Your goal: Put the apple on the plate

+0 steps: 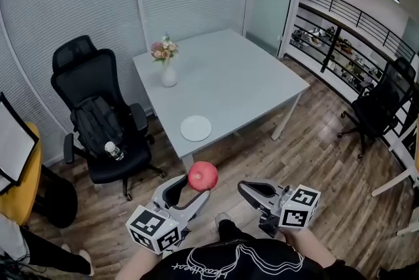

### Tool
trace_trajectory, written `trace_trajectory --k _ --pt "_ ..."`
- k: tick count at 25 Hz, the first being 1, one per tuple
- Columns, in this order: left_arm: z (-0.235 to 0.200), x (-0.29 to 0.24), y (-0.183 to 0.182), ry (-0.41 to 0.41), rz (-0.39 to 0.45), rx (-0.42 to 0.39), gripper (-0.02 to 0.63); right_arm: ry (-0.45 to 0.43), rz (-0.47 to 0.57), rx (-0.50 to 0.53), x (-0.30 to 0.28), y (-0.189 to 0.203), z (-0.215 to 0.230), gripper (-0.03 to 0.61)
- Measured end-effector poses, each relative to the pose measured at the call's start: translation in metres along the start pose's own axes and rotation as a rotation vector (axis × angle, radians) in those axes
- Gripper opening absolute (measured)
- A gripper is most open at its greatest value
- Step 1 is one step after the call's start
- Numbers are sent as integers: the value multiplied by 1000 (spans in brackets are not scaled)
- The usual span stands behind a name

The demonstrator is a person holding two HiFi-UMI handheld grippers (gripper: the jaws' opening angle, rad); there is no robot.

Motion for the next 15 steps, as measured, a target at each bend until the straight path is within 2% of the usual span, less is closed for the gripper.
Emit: trace_trajectory --k 6,15 --pt "-25 -30 2 -47 -28 8 270 -32 0 -17 -15 -25 34 9" --pt "-82 -108 4 -98 -80 38 268 -49 -20 -66 -44 -80 119 9"
Point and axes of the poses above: the fingertips, and each gripper's own axes: x backward along the fingers, z to its right, y out of its underside, the point moved 6 cm from there along x, backward along the fingers, and after that the axes turned 14 degrees about -x, right-handed, at the moved point
